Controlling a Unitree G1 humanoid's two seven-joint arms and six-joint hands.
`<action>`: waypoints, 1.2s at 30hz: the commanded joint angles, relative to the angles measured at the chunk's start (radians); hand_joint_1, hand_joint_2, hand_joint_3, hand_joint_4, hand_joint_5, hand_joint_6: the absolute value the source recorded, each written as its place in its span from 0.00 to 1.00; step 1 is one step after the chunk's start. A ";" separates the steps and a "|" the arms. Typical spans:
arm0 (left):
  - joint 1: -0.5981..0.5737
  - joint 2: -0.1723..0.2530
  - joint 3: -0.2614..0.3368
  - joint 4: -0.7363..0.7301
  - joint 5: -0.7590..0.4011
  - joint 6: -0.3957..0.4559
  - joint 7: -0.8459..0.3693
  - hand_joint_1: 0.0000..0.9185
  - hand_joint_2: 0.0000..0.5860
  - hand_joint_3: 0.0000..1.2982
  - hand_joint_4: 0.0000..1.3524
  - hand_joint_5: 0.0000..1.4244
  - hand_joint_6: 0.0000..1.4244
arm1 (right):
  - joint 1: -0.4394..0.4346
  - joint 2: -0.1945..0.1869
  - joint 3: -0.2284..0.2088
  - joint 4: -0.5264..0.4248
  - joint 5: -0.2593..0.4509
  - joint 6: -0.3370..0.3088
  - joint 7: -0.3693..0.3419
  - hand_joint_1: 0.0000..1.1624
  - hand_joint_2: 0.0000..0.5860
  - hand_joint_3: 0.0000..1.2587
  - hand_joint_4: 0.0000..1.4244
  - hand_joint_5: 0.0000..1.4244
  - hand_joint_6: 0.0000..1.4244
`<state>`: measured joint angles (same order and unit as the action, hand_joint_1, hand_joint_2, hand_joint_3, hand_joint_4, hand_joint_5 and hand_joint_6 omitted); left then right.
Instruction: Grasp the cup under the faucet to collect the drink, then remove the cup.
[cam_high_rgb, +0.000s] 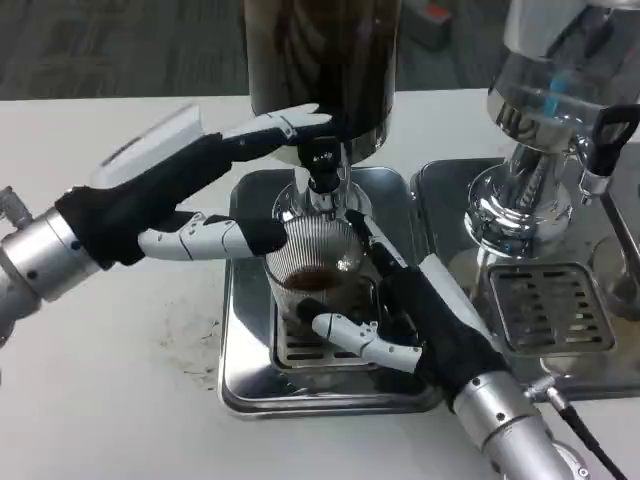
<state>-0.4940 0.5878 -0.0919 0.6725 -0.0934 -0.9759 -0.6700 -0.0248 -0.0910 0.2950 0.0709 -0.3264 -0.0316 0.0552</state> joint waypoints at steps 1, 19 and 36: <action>0.028 -0.009 0.031 0.041 -0.034 0.051 -0.017 0.00 0.19 0.17 0.07 0.06 0.09 | -0.009 0.002 -0.003 0.003 0.009 -0.016 0.000 0.45 0.34 0.00 0.00 0.00 0.00; 0.084 -0.046 0.154 0.054 -0.113 0.129 -0.025 0.00 0.21 0.21 0.12 0.10 0.12 | -0.007 0.002 0.001 -0.006 0.001 -0.012 -0.002 0.44 0.34 0.00 0.00 0.00 0.00; 0.142 -0.054 0.221 0.059 -0.131 0.177 -0.021 0.00 0.24 0.23 0.15 0.11 0.14 | -0.020 0.003 0.006 0.002 -0.040 0.009 -0.020 0.52 0.31 0.00 0.00 0.00 0.00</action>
<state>-0.3646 0.5365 0.1146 0.7262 -0.2210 -0.8121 -0.6881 -0.0340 -0.0902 0.2995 0.0708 -0.3516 -0.0338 0.0511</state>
